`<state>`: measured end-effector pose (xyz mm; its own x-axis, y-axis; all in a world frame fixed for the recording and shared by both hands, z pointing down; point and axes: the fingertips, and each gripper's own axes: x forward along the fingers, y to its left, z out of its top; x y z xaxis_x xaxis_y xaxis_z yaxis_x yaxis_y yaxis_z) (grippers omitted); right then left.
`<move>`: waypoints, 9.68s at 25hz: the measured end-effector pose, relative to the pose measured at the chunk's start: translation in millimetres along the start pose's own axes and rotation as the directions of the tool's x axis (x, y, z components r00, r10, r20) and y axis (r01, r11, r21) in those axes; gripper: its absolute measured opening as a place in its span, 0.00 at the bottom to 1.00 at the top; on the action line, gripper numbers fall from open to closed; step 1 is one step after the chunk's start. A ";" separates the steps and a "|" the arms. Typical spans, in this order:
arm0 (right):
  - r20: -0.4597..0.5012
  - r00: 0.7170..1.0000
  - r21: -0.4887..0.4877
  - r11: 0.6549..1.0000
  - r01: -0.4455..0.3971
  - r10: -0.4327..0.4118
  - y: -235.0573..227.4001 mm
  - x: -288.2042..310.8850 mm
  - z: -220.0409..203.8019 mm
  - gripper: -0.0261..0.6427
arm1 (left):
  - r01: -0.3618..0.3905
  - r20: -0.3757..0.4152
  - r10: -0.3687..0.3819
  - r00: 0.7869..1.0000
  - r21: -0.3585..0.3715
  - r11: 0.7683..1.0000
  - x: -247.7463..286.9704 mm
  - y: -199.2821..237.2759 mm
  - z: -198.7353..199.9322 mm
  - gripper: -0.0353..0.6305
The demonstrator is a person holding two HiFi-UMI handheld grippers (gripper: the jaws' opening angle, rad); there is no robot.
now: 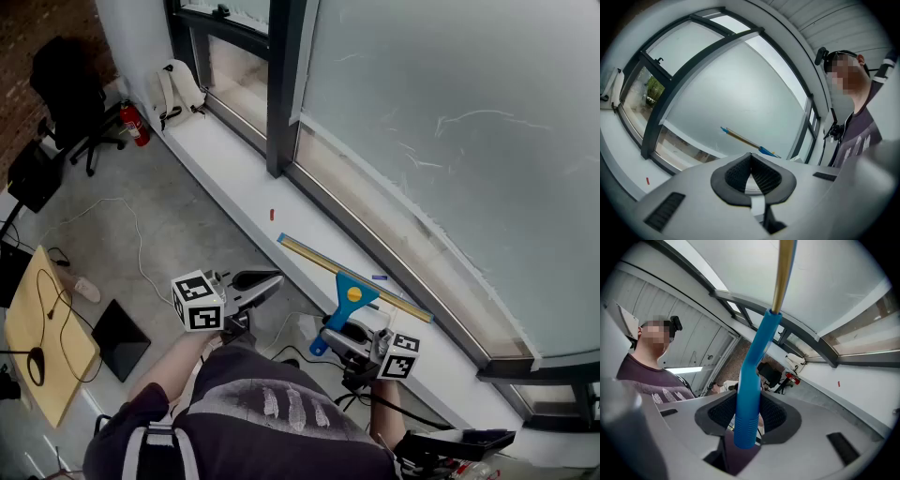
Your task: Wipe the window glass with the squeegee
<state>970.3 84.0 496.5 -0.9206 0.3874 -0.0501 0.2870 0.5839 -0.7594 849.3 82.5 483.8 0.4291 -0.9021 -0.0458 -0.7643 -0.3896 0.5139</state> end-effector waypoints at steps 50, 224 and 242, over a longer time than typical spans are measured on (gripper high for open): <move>-0.104 0.873 0.271 0.858 -0.437 0.477 -201.8 650.0 256.8 0.25 | 0.078 0.493 0.005 0.870 -0.148 0.986 -230.9 504.2 378.6 0.45; 0.792 0.609 -0.440 0.732 0.521 0.043 -200.5 673.6 784.1 0.25 | 0.774 -0.121 -0.765 0.633 0.144 0.617 78.5 518.1 802.7 0.27; 0.797 0.603 -0.381 0.783 0.491 0.010 -244.7 678.4 731.7 0.26 | 0.766 -0.073 -0.762 0.643 0.052 0.641 64.2 552.5 744.5 0.27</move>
<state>81.7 -318.2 173.7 -0.7637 -0.3292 -0.5553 -0.1259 0.9196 -0.3720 96.1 -328.7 127.0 0.8936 -0.2696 -0.3589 -0.1862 -0.9501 0.2502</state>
